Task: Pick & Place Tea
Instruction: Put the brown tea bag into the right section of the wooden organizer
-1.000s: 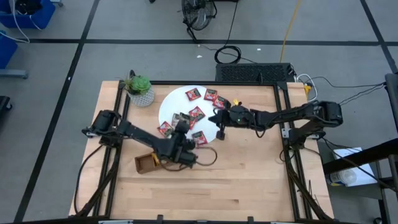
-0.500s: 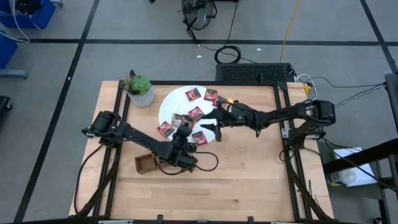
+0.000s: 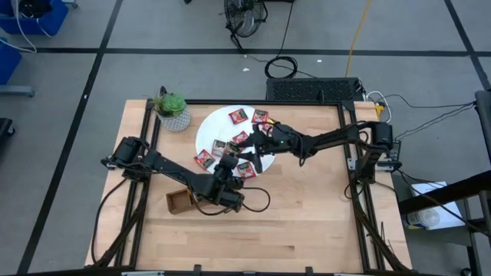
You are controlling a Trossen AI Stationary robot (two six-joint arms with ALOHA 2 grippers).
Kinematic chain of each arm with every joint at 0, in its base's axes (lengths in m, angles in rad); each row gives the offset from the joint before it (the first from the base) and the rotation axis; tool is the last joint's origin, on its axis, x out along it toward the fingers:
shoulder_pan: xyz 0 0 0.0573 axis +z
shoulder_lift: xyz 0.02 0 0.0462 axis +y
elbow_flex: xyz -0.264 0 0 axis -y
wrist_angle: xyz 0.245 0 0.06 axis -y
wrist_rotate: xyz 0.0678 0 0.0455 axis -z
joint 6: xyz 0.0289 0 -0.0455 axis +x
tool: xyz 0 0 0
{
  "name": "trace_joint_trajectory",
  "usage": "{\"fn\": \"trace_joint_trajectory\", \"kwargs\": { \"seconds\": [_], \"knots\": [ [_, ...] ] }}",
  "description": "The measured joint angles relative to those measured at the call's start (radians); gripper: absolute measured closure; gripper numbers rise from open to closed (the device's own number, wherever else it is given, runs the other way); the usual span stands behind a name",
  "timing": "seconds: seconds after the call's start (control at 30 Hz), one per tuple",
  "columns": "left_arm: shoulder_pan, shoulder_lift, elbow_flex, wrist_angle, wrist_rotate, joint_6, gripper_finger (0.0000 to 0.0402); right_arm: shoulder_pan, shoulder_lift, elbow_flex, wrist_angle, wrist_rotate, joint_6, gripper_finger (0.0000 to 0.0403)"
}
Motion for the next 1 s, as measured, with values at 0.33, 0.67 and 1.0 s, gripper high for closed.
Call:
{"fn": "trace_joint_trajectory", "kwargs": {
  "seconds": [0.33,0.67,1.0],
  "knots": [
    [0.0,0.0,0.0,-0.01,0.019,-0.039,0.0386,0.0,-0.008,-0.001,-0.038,0.004,-0.012,0.0359],
    [-0.021,-0.069,0.0,-0.111,0.205,-0.389,0.0341,0.008,-0.04,-0.001,-0.16,0.231,-0.181,0.0402],
    [0.009,-0.563,-0.316,0.208,0.448,-0.678,0.0322,0.12,-0.115,-0.003,-0.303,0.265,-0.297,0.0403]
  ]
}}
